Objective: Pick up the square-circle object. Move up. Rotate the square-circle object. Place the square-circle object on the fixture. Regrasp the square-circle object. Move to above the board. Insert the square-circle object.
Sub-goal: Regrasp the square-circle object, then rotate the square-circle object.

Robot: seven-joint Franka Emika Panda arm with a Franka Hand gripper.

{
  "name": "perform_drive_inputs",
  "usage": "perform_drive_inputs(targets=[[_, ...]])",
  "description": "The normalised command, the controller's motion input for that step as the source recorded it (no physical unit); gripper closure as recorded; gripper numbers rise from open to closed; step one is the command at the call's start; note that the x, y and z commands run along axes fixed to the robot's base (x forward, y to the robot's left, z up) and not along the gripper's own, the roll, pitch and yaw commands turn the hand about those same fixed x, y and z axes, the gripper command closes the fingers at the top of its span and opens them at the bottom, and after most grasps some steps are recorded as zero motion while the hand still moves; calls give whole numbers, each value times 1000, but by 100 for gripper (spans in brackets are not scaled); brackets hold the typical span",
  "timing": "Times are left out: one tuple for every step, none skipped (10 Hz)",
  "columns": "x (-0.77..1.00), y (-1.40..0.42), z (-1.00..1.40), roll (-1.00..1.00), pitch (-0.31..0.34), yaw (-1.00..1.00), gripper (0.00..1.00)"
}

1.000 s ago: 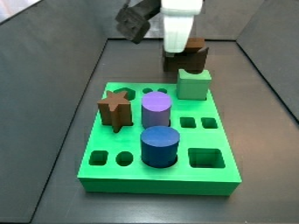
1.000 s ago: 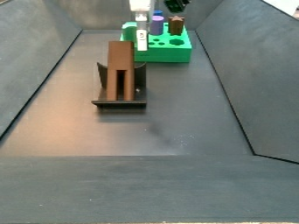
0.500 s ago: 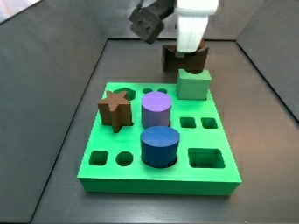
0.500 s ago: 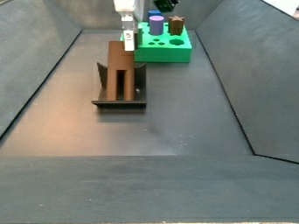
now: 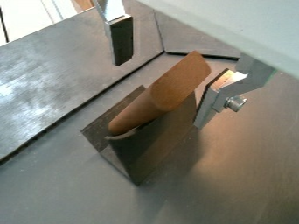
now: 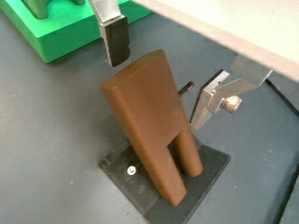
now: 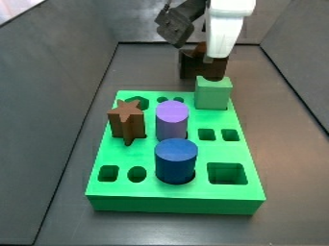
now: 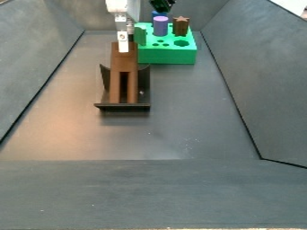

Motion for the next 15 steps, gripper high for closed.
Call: perform_drive_inputs(targets=[[0,500,167,0,0,0,100],[-1000,201,769,0,0,0,100],[-1000,195,766,-13,-8,-3,100],[-1000,176,749,-45,-10,-13,100],[-1000,161,733,-73,-11,-21,100],[-1000,151,704,-100,-14,-26,100],[-1000,140,676,-112,-20,-29,100],[-1000,128,625,-117,-26,-33,100],[-1000,119,578,-119,-26,-33,100],[-1000,106,500,-120,-24,-38,100],[-1000,99,454,-120,-21,-38,100],[-1000,86,350,-117,-15,-40,100],[-1000,71,279,-121,-15,-40,100],[-837,52,166,-127,-20,-40,100],[-684,41,113,-136,-31,-38,100]])
